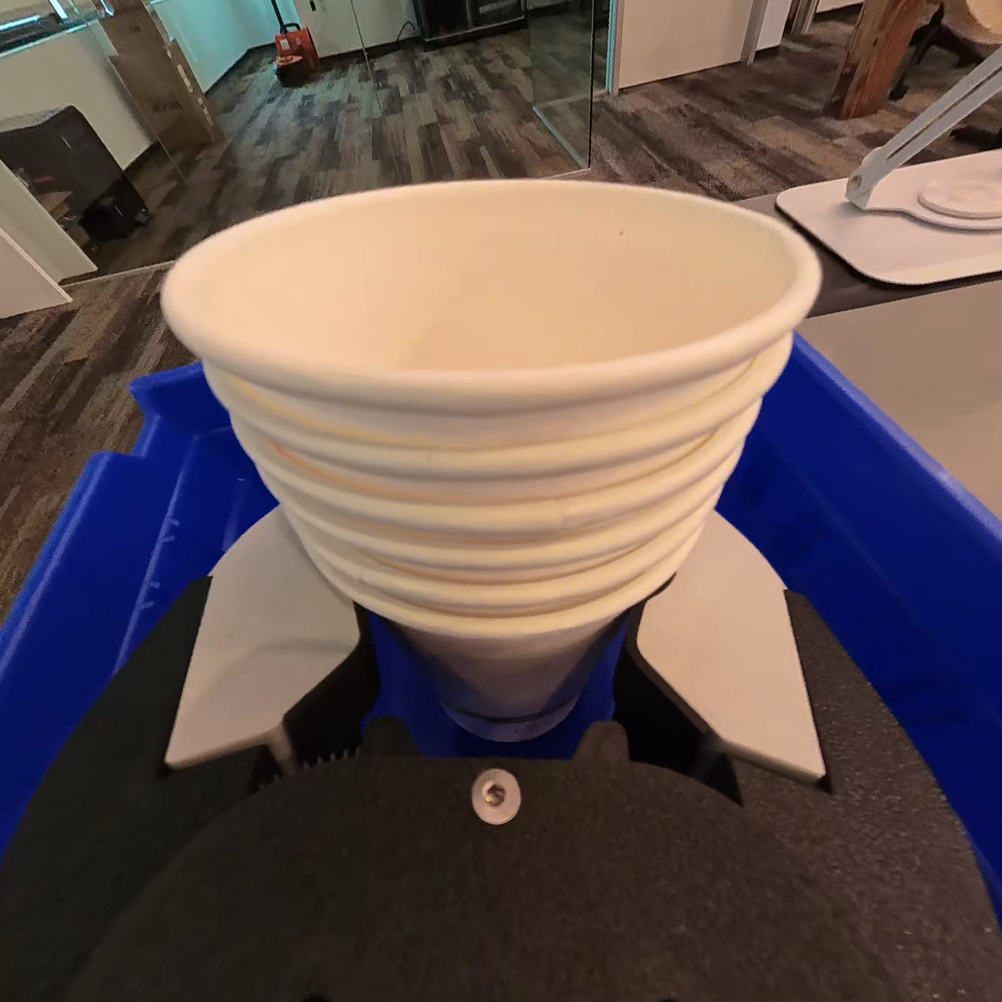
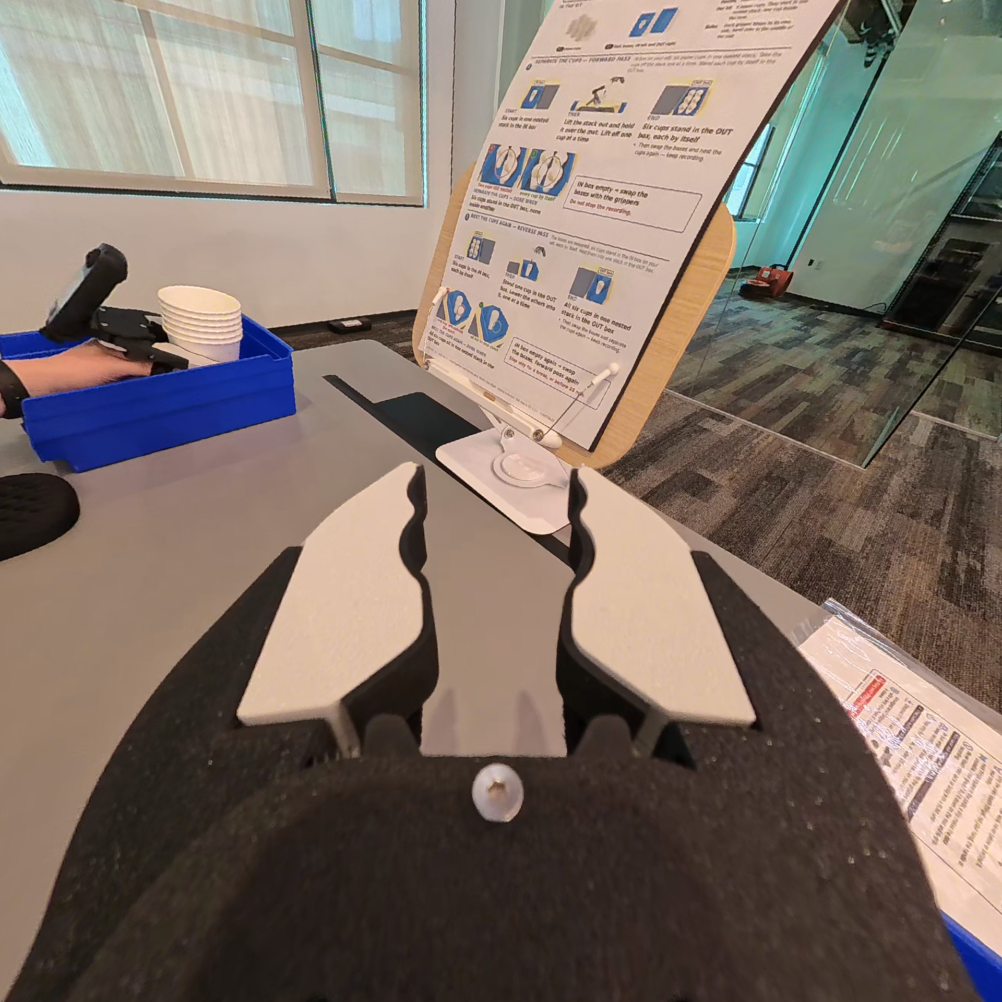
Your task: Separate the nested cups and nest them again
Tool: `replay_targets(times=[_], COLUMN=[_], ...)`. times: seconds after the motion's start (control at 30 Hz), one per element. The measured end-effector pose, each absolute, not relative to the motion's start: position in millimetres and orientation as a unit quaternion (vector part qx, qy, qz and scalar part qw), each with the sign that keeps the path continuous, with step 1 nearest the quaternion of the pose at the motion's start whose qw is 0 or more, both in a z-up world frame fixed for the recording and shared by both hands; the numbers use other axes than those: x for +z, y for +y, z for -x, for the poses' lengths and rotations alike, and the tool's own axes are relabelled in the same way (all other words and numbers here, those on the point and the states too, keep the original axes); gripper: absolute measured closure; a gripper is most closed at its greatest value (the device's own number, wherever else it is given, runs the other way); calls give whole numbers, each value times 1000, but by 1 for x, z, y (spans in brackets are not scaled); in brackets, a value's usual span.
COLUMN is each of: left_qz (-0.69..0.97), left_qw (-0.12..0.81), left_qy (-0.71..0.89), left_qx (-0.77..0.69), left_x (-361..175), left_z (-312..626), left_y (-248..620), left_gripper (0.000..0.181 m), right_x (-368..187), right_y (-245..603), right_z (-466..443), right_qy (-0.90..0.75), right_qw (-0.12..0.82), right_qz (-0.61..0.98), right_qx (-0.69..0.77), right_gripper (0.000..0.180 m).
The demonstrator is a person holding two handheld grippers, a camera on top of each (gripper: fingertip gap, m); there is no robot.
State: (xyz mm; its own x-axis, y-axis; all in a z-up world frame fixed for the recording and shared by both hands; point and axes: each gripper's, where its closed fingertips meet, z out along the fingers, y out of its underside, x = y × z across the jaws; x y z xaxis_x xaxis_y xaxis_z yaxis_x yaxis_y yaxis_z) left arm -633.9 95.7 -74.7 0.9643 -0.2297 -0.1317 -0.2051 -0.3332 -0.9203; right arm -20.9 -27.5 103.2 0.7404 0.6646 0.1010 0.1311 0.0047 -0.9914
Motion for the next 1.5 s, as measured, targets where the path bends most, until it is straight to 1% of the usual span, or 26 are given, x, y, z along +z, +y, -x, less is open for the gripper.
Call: replay_targets(times=[0.27,0.4,0.53,0.6,0.73,0.83,0.97,1.13,1.27,1.5], left_qz=[822,825,835,831,817,809,785,783,773,769], left_qw=[557,554,543,551,572,581,609,612,624,629], left_qy=[106,92,85,78,47,47,70,68,57,58], left_qx=[-45,-56,-32,-24,-54,-76,-83,-90,-98,-101], left_x=[-79,-73,-74,-72,-68,-65,-58,-61,-59,-59], left_z=[641,642,650,655,656,651,643,640,642,643], left_y=[77,68,59,56,55,55,56,61,65,66], left_gripper=[71,60,59,63,69,78,80,79,85,86], right_x=[101,99,98,98,99,99,99,100,99,98], right_y=[-25,-25,-25,-25,-26,-26,-26,-27,-27,-25], right_z=[22,23,24,24,25,25,23,22,22,22], right_qy=[-298,-299,-302,-302,-303,-304,-301,-300,-302,-301], right_qw=[641,639,637,637,638,637,639,640,639,637], right_qz=[678,678,680,679,678,678,677,677,677,680], right_qx=[205,205,204,203,204,204,206,206,205,204], right_gripper=[130,130,130,130,130,130,131,131,132,132])
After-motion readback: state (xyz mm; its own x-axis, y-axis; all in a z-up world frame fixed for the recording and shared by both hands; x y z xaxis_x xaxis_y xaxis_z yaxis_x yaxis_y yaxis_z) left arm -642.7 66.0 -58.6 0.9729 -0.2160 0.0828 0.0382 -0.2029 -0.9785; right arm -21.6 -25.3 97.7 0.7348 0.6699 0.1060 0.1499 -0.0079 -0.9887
